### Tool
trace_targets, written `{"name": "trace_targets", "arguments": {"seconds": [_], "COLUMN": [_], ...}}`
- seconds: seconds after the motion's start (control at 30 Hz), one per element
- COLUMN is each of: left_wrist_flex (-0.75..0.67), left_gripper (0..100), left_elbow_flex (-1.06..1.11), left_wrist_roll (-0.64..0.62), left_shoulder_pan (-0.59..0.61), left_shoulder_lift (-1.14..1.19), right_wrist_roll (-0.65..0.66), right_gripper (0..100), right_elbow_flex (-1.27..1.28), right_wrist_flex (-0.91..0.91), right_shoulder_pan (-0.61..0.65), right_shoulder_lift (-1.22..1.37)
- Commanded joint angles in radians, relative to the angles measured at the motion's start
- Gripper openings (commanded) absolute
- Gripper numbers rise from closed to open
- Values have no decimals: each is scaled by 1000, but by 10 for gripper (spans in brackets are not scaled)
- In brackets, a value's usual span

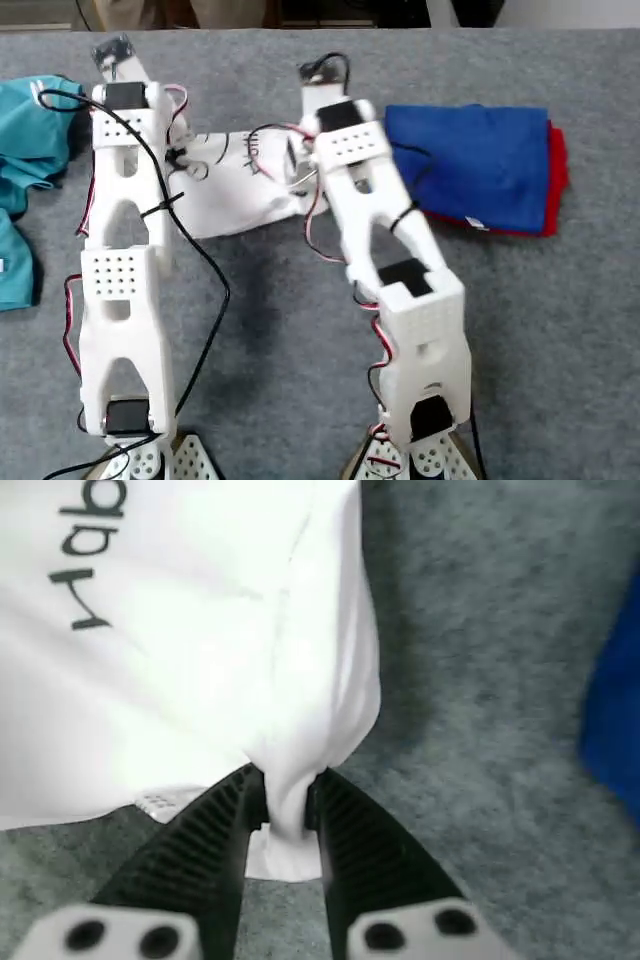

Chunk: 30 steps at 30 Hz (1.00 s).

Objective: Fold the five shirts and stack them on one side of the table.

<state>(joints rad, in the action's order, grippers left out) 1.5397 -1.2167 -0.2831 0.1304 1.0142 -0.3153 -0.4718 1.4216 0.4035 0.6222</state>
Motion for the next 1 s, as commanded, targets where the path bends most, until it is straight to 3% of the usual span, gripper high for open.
{"name": "trace_targets", "arguments": {"seconds": [0.0,0.1,0.4,0.63,0.97], "left_wrist_flex": [-23,-26,-31,-31,-31], "left_gripper": [18,18,18,18,18], "left_elbow_flex": [0,0,2,9,9], "left_wrist_roll": [49,89,176,212,213], "left_shoulder_pan": [26,29,63,63,63], "left_shoulder_lift": [5,19,21,21,22], "right_wrist_roll": [2,0,-21,-31,-239], "right_gripper": [5,28,275,284,286], "right_elbow_flex": [-28,-54,-142,-163,-208], "right_wrist_flex": [-15,-15,-11,-11,-92], "right_shoulder_pan": [38,41,28,76,127], "right_shoulder_lift": [30,64,96,90,166]}}
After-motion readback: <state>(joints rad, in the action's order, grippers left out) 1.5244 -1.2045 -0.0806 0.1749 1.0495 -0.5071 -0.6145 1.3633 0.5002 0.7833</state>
